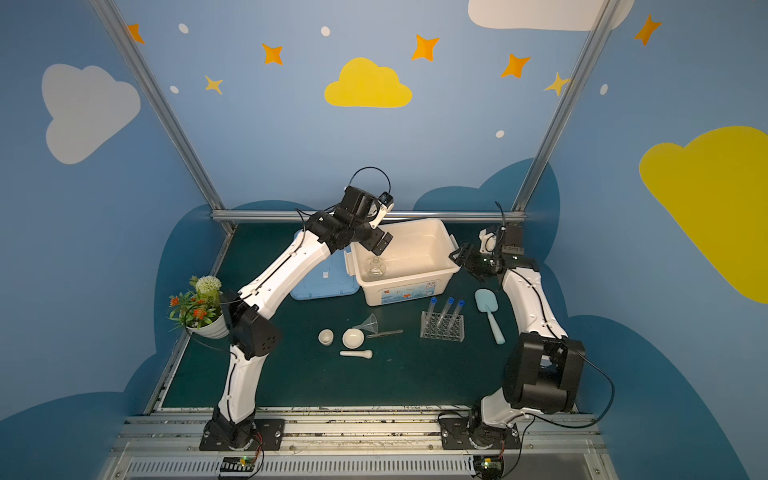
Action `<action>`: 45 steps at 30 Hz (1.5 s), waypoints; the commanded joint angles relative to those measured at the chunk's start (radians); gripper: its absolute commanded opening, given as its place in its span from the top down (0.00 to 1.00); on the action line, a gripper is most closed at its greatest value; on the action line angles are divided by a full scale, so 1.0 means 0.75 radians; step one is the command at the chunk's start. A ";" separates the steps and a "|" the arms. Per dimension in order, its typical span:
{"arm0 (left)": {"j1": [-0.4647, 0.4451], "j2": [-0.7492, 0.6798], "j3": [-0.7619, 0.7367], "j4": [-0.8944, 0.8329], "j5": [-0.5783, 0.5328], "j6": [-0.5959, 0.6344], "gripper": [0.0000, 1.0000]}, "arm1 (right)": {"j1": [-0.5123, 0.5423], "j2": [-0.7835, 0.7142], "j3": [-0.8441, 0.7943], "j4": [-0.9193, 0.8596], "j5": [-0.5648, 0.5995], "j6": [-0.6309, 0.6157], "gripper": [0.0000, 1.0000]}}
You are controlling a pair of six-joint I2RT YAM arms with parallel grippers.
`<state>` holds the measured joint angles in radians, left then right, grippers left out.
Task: Organize the chemistry lab equipment
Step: 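Move the left gripper back down to the small white crucible, then grasp the small white crucible with the left gripper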
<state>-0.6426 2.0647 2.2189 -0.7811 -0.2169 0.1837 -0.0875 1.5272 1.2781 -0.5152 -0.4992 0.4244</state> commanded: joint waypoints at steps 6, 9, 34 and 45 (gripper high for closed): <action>-0.016 -0.523 -0.746 0.207 -0.219 -0.205 0.00 | -0.022 -0.051 -0.024 -0.001 -0.009 -0.032 0.27; -0.033 -0.672 -0.953 0.183 -0.277 -0.307 0.00 | -0.030 -0.056 -0.036 0.010 -0.010 -0.030 0.27; -0.097 -0.675 -1.585 0.070 -0.054 -0.931 0.03 | -0.065 -0.067 -0.086 0.066 -0.081 -0.015 0.26; -0.094 -0.604 -1.625 0.155 -0.010 -0.946 0.14 | -0.072 -0.072 -0.099 0.059 -0.085 -0.012 0.26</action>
<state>-0.7120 1.5925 1.0027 -0.6868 -0.2466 -0.5175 -0.1368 1.5036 1.2201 -0.4751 -0.5514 0.4149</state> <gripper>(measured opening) 0.868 0.737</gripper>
